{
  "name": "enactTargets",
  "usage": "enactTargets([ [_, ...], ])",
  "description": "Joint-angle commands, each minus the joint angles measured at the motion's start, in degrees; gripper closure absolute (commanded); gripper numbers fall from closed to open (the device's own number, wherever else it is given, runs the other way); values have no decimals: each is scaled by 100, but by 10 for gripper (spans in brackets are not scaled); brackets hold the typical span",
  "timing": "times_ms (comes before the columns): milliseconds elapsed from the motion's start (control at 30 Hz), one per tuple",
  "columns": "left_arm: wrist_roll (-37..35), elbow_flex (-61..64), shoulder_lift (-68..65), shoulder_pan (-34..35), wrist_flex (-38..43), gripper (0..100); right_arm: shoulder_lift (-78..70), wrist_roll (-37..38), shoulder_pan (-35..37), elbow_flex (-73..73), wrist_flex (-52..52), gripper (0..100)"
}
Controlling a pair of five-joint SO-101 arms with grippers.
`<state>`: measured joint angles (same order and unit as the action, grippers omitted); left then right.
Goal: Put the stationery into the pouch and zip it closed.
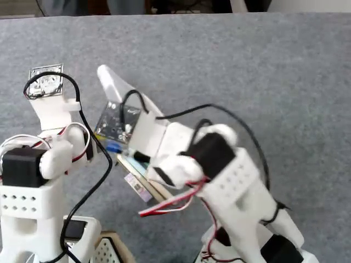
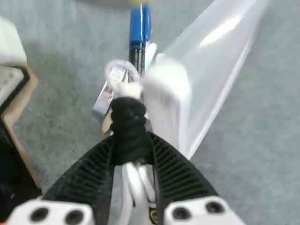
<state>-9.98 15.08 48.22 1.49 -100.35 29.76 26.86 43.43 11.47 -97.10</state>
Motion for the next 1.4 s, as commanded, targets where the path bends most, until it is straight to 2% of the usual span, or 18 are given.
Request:
enactTargets([
  [0, -53, -57, 97, -13, -26, 785, 4, 44, -220, 1367, 888, 987],
  [267, -9, 215, 105, -4, -9, 785, -40, 18, -352, 3829, 2963, 966],
  [500, -9, 374, 105, 75, 18, 785, -40, 35, -352, 4259, 3112, 706],
  [600, -9, 426, 70, 268, 114, 785, -31, 18, -352, 4251, 3103, 649],
  [800, -9, 426, 53, 585, 123, 785, -31, 0, -316, 4145, 3209, 645],
  [1000, -9, 426, 53, 611, 123, 785, -127, -97, -334, 4136, 3974, 645],
  [1233, -9, 426, 44, 611, 123, 785, -1411, -237, -352, 4075, 4862, 645],
  [1367, -9, 426, 44, 611, 114, 785, -2149, -237, -352, 3943, 5029, 645],
])
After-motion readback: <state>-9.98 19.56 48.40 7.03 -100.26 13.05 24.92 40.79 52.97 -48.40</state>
